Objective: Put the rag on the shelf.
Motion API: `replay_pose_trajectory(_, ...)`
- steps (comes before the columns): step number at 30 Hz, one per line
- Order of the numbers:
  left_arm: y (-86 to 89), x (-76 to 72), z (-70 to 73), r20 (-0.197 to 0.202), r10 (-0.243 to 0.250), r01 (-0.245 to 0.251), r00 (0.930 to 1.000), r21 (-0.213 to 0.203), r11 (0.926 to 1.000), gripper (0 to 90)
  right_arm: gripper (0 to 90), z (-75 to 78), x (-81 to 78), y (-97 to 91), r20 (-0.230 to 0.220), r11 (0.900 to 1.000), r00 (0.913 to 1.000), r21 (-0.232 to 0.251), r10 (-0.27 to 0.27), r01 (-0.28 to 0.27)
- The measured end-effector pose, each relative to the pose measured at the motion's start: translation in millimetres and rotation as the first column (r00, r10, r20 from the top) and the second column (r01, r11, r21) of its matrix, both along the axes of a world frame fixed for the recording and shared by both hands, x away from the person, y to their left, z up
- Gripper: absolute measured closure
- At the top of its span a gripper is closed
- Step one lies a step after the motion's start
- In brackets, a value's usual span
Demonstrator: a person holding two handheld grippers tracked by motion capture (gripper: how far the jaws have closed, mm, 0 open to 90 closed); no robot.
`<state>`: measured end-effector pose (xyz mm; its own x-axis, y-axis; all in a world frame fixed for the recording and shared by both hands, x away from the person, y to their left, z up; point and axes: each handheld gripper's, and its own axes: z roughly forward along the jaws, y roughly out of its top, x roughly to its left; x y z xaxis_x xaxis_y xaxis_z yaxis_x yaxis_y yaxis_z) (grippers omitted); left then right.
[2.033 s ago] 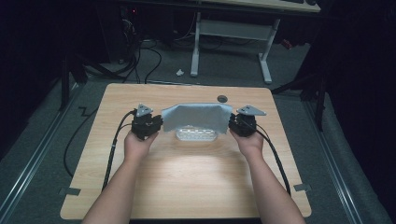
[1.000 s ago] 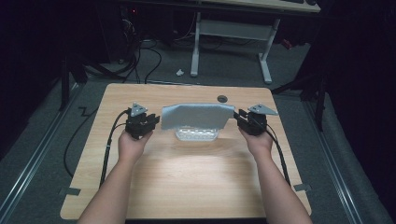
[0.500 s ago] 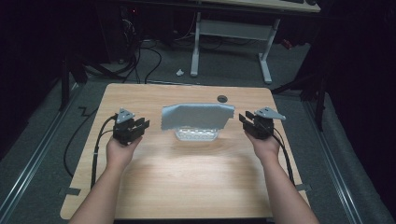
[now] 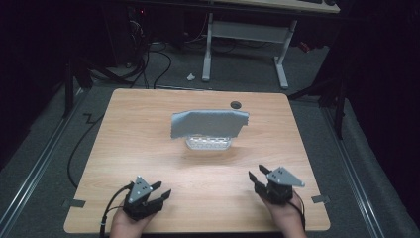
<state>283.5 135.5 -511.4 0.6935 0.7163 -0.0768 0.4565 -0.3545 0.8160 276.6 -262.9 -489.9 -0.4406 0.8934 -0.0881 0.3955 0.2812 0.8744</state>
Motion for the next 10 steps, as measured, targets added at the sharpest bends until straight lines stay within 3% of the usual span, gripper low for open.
replay_pose_trajectory(1, -4.1, -1.8, 0.2, 0.007, -0.026, 0.026, 0.9996, 0.030, 0.9992, 50.2, 56.4, -10.1, -7.5, 1.8, -0.016, 1.0000, 0.9999, 0.005, -0.005, 0.005)
replay_pose_trajectory(2, -6.1, -3.3, -0.2, 0.029, -0.026, 0.025, 0.9992, 0.049, 0.9985, 50.3, 53.8, -14.4, -8.9, 5.4, -0.062, 0.9994, 0.9979, -0.030, 0.019, -0.020)
replay_pose_trajectory(3, -6.8, -2.2, -1.4, 0.028, -0.024, 0.023, 0.9993, 0.046, 0.9987, 50.3, 53.8, -14.4, -8.9, 5.4, -0.062, 0.9994, 0.9979, -0.030, 0.019, -0.020)
replay_pose_trajectory(4, -6.7, 0.4, -3.0, 0.009, -0.024, 0.023, 0.9997, 0.035, 0.9991, 50.3, 53.6, -18.6, -9.7, 8.8, -0.026, 0.9937, 0.9984, -0.099, 0.051, -0.053)
replay_pose_trajectory(5, -6.5, 2.9, -4.7, -0.007, -0.023, 0.023, 0.9997, 0.026, 0.9994, 50.2, 53.3, -20.6, -6.0, 7.5, -0.046, 0.9950, 0.9982, -0.090, 0.038, -0.042)
replay_pose_trajectory(6, -9.0, 3.0, -6.8, -0.037, -0.003, 0.003, 0.9993, -0.012, 0.9999, 50.2, 53.3, -20.6, -6.0, 7.5, -0.046, 0.9950, 0.9982, -0.090, 0.038, -0.042)
replay_pose_trajectory(7, -10.4, 3.5, -8.1, -0.044, 0.012, -0.013, 0.9989, -0.028, 0.9995, 50.0, 52.8, -22.7, -1.8, 5.9, -0.081, 0.9984, 0.9965, -0.051, 0.021, -0.025)
replay_pose_trajectory(8, -5.8, 7.0, -7.1, -0.014, -0.012, 0.013, 0.9998, 0.033, 0.9994, 49.9, 52.3, -24.1, 1.5, 4.9, -0.104, 0.9995, 0.9945, -0.026, 0.014, -0.016)
replay_pose_trajectory(10, -4.2, 6.8, -7.7, -0.012, -0.010, 0.010, 0.9999, 0.032, 0.9994, 49.7, 51.9, -24.5, 2.6, 6.0, -0.084, 0.9982, 0.9963, -0.054, 0.021, -0.025)
